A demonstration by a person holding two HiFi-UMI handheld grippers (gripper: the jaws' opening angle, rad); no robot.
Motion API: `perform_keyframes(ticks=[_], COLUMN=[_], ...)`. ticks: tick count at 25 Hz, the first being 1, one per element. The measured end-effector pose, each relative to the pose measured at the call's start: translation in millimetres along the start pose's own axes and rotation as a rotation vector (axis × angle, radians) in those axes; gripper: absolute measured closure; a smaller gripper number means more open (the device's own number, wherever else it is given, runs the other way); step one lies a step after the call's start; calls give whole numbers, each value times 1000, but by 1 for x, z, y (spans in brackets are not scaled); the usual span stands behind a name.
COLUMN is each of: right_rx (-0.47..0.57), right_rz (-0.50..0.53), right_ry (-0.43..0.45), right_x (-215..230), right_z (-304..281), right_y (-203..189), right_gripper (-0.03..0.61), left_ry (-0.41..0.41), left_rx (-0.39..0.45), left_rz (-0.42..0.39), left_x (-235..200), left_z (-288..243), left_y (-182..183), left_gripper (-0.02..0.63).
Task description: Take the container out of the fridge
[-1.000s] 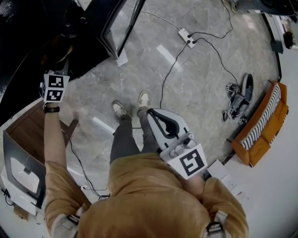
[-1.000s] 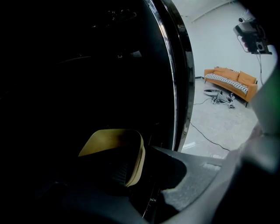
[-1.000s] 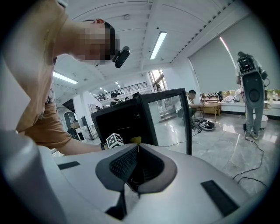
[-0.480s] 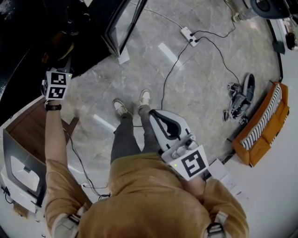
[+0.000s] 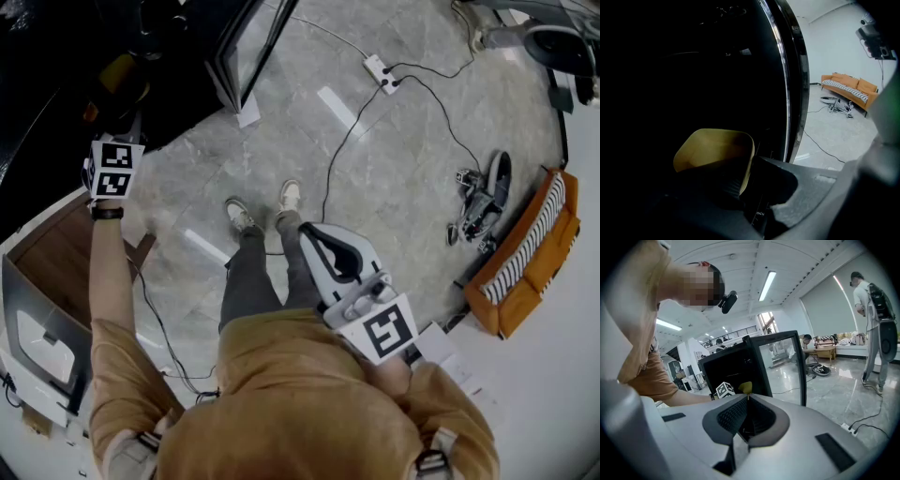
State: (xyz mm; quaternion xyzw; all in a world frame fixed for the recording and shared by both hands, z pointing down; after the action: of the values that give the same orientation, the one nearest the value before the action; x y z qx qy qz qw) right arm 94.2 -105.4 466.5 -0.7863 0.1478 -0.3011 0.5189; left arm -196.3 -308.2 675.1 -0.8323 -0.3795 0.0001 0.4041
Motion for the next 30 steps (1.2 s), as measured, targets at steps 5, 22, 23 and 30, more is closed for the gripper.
perform_keyframes(ticks=[5,22,23,30], right_rx=[7,26,27,44], right_rz=[-3,-1,-1,15], right_ry=[-1,-5,-4,9], right_x=[2,-3,-4,-12], right_z=[5,30,31,38], right_y=[-2,-7,-7,-2], right_gripper=[574,574,574,574], left_ry=[8,11,12,10], left_rx=[0,78,88,142], left_rz=[-3,180,198,253], left_x=[4,12,12,14], left_z=[1,25,27,43], left_y=[0,4,6,13], left_gripper=[565,589,589,589])
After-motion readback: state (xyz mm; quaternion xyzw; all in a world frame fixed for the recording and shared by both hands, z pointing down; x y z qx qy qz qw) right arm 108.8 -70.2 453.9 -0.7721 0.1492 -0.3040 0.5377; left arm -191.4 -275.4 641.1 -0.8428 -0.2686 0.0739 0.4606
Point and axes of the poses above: the fingertips, and each gripper's own axes: z backward along the fingers, x to its right, y out of its top, the point moved 3 cm from there along z, backward along the fingers, and after that the axes turned 4 degrees about x, right-handed, at the moved point
